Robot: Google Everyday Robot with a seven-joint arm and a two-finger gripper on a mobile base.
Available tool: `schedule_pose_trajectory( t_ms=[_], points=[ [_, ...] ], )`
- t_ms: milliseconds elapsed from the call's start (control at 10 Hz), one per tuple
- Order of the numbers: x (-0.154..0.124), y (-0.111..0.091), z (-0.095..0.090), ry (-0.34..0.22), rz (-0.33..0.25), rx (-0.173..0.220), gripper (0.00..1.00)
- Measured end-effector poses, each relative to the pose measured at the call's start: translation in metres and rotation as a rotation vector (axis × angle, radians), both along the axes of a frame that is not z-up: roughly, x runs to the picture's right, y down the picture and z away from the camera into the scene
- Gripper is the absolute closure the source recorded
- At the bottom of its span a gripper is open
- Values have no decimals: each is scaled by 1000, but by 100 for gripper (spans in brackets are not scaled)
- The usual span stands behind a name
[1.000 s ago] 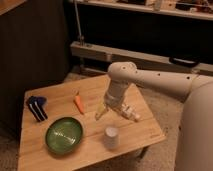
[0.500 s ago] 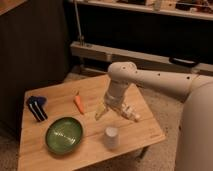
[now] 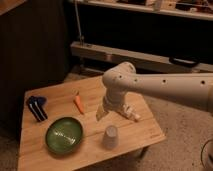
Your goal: Place the ceramic cup over the eraser
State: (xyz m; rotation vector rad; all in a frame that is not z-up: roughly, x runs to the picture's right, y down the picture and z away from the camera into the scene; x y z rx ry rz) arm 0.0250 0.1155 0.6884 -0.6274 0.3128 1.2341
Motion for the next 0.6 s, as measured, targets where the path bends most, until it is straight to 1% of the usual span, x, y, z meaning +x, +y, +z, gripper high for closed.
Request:
schedule_pose_trajectory(
  t_ms=[100, 200, 300, 500, 600],
  points=[
    [4, -5, -10, 14, -4, 41, 26],
    [3, -6, -17, 18, -8, 60, 26],
    [5, -5, -17, 23, -14, 66, 26],
    [3, 4, -6, 23, -25, 47, 26],
    [0, 12, 4, 22, -32, 21, 26]
  ],
)
